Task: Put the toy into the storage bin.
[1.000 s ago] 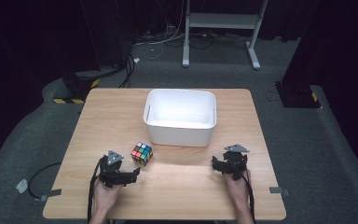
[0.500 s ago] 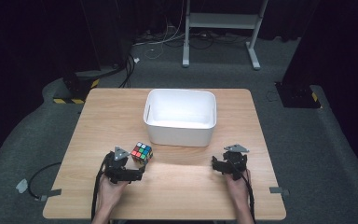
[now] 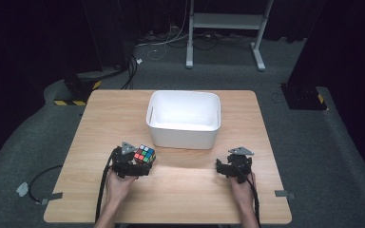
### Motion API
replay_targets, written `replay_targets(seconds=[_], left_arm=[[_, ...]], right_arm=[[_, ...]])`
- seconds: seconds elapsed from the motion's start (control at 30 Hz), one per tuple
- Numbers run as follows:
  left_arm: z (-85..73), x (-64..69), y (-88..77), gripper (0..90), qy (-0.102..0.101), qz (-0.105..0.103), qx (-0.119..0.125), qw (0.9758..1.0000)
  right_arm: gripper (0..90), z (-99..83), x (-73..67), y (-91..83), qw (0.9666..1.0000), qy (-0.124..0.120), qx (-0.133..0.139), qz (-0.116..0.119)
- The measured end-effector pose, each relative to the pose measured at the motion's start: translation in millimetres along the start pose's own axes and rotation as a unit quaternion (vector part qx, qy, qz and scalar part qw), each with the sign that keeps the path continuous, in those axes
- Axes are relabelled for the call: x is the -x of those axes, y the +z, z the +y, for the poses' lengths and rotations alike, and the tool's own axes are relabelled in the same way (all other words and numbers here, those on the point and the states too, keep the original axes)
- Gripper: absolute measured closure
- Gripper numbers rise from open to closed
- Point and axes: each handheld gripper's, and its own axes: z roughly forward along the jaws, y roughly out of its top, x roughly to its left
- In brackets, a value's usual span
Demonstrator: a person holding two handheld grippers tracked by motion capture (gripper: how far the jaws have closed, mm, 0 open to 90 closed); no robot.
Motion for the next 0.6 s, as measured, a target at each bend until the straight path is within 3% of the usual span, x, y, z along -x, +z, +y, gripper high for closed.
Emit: replay_targets(seconds=[0.3,0.43,0.6], left_arm=[[8.9,0.5,16.6,5.0,0.002,-0.001,0.001,1.0],[10.1,0.9,21.6,15.5,0.004,0.0,0.006,1.0],[11.0,1.3,28.6,16.8,0.0,0.0,0.007,1.0]], right_arm=[[15.6,0.0,0.1,0.1,1.0,-0.001,0.001,0.0],[15.5,0.0,0.0,0.0,1.0,0.0,0.0,0.0],[15.5,0.0,-0.1,0.0,1.0,-0.001,0.001,0.0]])
